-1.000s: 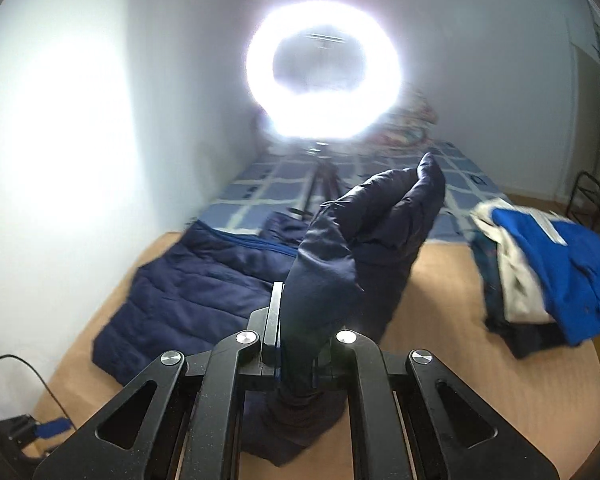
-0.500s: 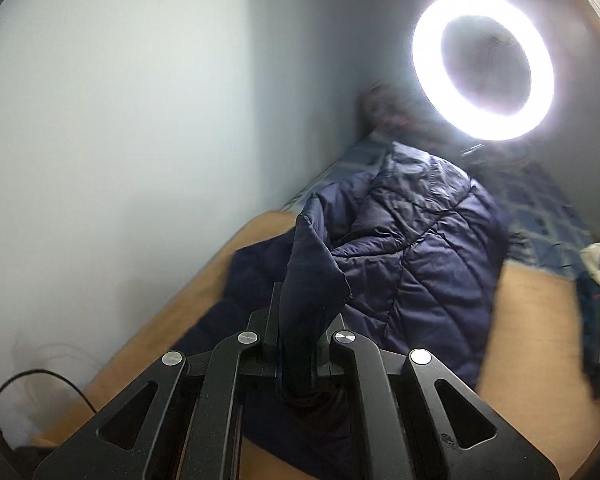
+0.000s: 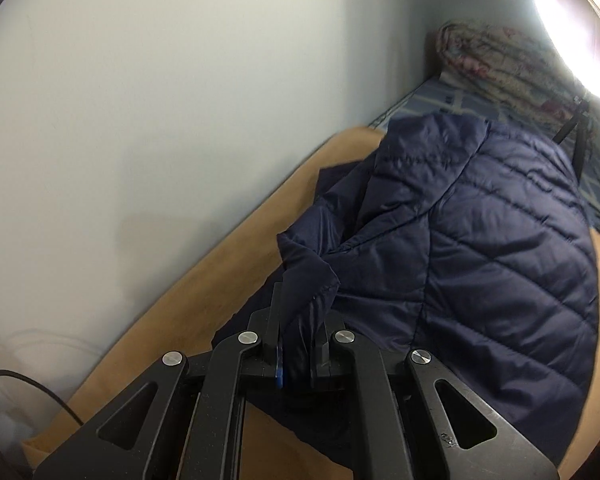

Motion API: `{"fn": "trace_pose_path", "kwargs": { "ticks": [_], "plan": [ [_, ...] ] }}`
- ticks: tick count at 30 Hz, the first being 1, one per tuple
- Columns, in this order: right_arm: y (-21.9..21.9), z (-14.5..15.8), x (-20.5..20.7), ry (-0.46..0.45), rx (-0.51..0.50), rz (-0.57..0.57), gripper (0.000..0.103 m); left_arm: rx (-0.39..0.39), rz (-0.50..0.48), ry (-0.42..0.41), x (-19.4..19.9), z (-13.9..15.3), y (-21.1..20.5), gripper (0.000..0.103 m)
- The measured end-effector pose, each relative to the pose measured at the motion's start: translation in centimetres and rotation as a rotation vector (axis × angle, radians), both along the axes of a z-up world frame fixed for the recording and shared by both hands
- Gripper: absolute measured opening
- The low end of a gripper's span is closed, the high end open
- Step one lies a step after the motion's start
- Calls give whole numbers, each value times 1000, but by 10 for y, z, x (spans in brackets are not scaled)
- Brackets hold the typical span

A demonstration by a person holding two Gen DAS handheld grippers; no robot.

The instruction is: Fold large clothes

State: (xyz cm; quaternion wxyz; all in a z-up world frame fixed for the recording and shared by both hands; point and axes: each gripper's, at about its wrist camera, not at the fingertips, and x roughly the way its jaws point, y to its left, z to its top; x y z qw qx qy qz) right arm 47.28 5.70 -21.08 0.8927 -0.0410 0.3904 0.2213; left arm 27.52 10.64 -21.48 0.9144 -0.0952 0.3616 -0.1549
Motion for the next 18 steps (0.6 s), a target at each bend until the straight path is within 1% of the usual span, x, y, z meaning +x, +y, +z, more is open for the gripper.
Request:
{"fn": "trace_pose_path", "kwargs": {
  "ticks": [2, 3, 5, 6, 9, 10, 11, 13, 15, 16, 18],
  "plan": [
    [-4, -4, 3, 33, 28, 21, 9, -3, 3, -2, 1, 1, 2, 35],
    [-10, -4, 6, 54, 63, 43, 13, -5, 7, -7, 0, 2, 3, 35],
    [-19, -1, 8, 113, 160, 93, 21, -7, 14, -16, 0, 6, 5, 35],
    [-25, 1, 7, 142, 211, 124, 28, -9, 19, -20, 0, 7, 7, 35],
    [-50, 14, -1, 179, 337, 191, 37, -24, 29, -27, 4, 11, 11, 35],
    [-62, 20, -7, 180, 370, 208, 37, -23, 29, -28, 5, 14, 11, 35],
    [-71, 24, -11, 173, 382, 210, 37, -15, 29, -38, 9, 19, 10, 35],
    [-100, 36, -26, 117, 382, 186, 37, 8, 27, -66, 16, 28, 7, 35],
    [-129, 42, -38, 59, 361, 123, 37, 35, 27, -99, 30, 40, 0, 36],
    [-141, 43, -41, 37, 343, 90, 37, 34, 34, -111, 37, 45, -1, 36],
    [-169, 44, -45, -19, 264, -14, 37, 29, 49, -141, 55, 55, -7, 36]
  ]
}}
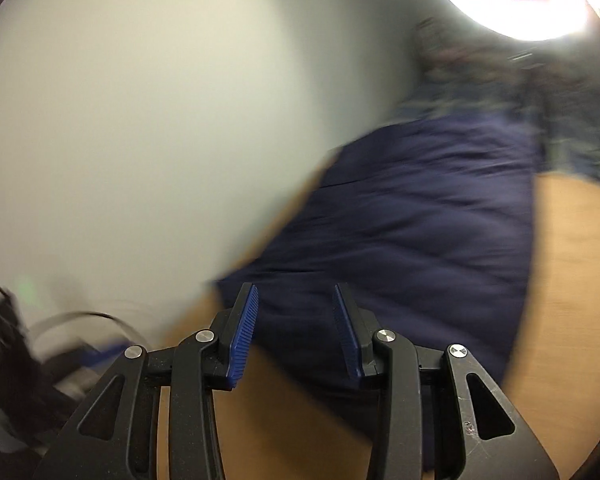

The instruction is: Fold large clothes

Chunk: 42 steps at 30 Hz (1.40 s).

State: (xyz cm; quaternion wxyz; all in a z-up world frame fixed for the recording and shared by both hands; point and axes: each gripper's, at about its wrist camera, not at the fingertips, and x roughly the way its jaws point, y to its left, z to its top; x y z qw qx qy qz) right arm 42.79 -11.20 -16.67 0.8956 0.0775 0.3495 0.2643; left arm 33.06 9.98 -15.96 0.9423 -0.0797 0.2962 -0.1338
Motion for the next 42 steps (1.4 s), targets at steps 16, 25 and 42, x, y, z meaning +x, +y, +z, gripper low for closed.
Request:
{"fn": "trace_pose_path", "kwargs": {
  "ticks": [16, 25, 42],
  "plan": [
    [-65, -49, 34, 98, -100, -201, 58, 149, 138, 252, 149, -99, -1, 41],
    [-112, -74, 22, 255, 165, -186, 65, 84, 131, 251, 140, -106, 17, 41],
    [-89, -107, 18, 367, 289, -89, 28, 86, 117, 257, 137, -106, 9, 41]
  ]
}}
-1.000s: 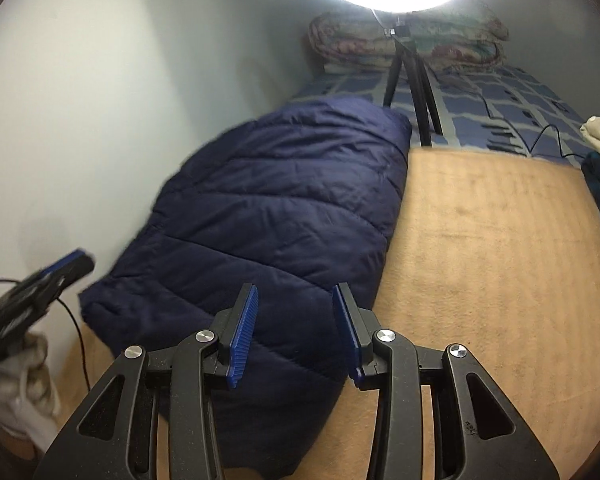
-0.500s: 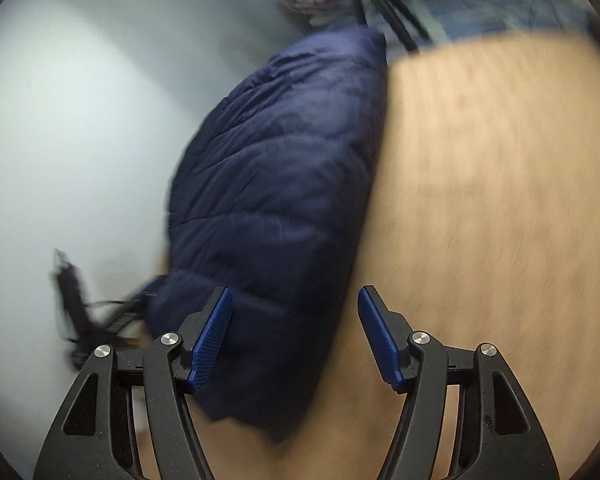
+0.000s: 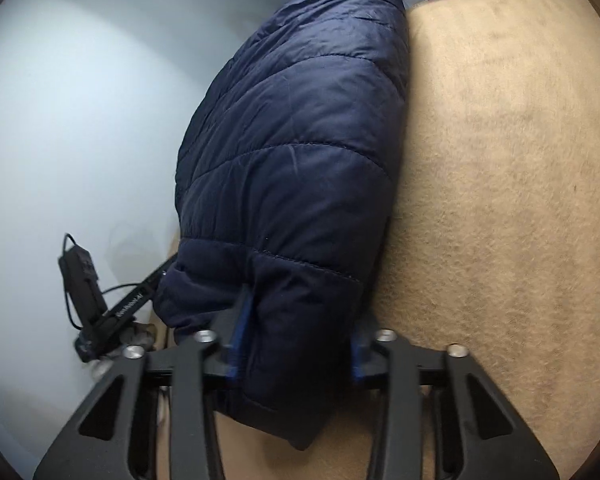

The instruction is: Fold large clothes

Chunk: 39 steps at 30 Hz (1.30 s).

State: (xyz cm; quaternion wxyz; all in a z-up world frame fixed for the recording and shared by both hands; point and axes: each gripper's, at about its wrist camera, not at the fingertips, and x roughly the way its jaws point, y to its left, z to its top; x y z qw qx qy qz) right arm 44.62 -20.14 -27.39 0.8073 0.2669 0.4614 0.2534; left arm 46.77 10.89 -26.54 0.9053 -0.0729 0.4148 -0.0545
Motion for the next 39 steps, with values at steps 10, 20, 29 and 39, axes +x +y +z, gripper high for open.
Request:
{"fn": "trace_pose_path", "kwargs": {
  "ticks": [10, 20, 29, 39],
  "plan": [
    [-1, 26, -22, -6, -200, 51, 15, -20, -58, 23, -29, 9, -17, 39],
    [-43, 44, -91, 20, -320, 54, 14, -88, -168, 96, -97, 14, -70, 39],
    [-90, 48, -154, 35, -394, 23, 15, -70, -291, 120, -145, 23, -134, 39],
    [-87, 81, -187, -162, -503, 2, 28, -22, -278, -94, -132, 100, -144, 39]
  ]
}}
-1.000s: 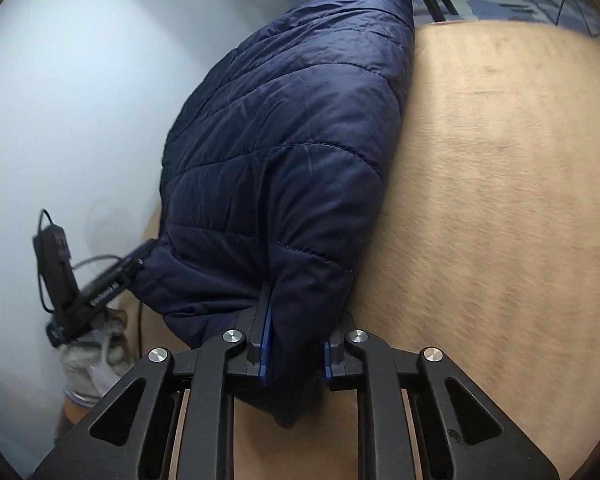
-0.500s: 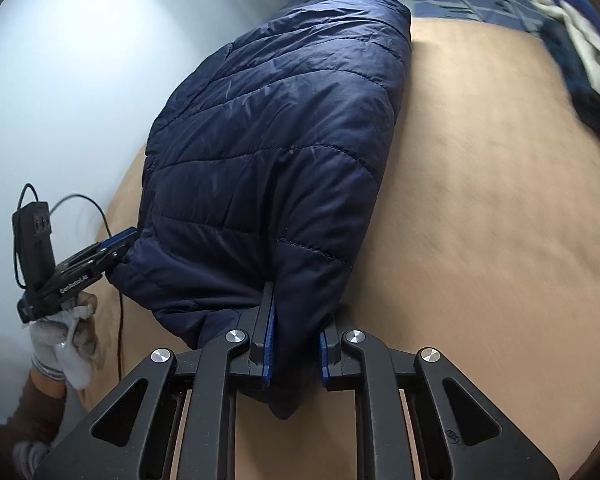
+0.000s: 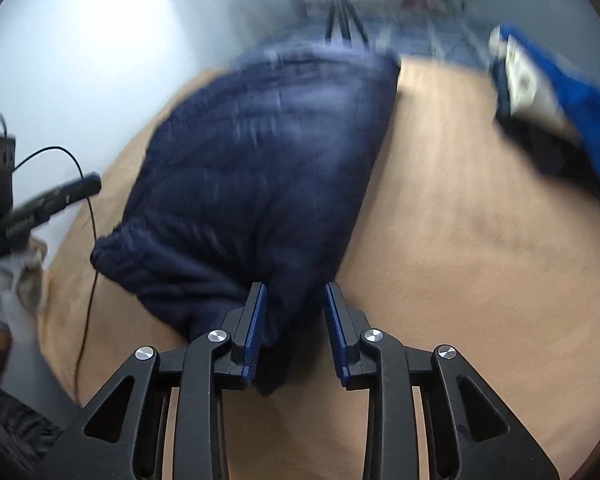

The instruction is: Fold large clothes

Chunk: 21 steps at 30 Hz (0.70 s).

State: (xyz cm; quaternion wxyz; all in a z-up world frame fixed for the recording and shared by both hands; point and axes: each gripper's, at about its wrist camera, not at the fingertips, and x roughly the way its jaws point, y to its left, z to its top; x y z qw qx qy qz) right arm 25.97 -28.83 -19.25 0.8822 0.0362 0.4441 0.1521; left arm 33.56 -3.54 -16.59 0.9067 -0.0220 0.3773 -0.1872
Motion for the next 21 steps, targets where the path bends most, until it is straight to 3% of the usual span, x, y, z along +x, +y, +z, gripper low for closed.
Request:
{"fn": "trace_pose_path", "kwargs": {
  "ticks": [4, 9, 15, 21],
  "plan": [
    [-11, 36, 27, -206, 25, -71, 28, 23, 27, 8, 32, -10, -11, 39],
    [16, 48, 125, -260, -67, -117, 28, 61, 34, 44, 49, -39, -15, 39],
    [21, 24, 210, -172, 3, -184, 28, 22, 37, 92, 60, -66, -8, 39],
    [61, -20, 239, -72, -172, -120, 28, -26, 25, 84, 57, -81, 1, 39]
  ]
}}
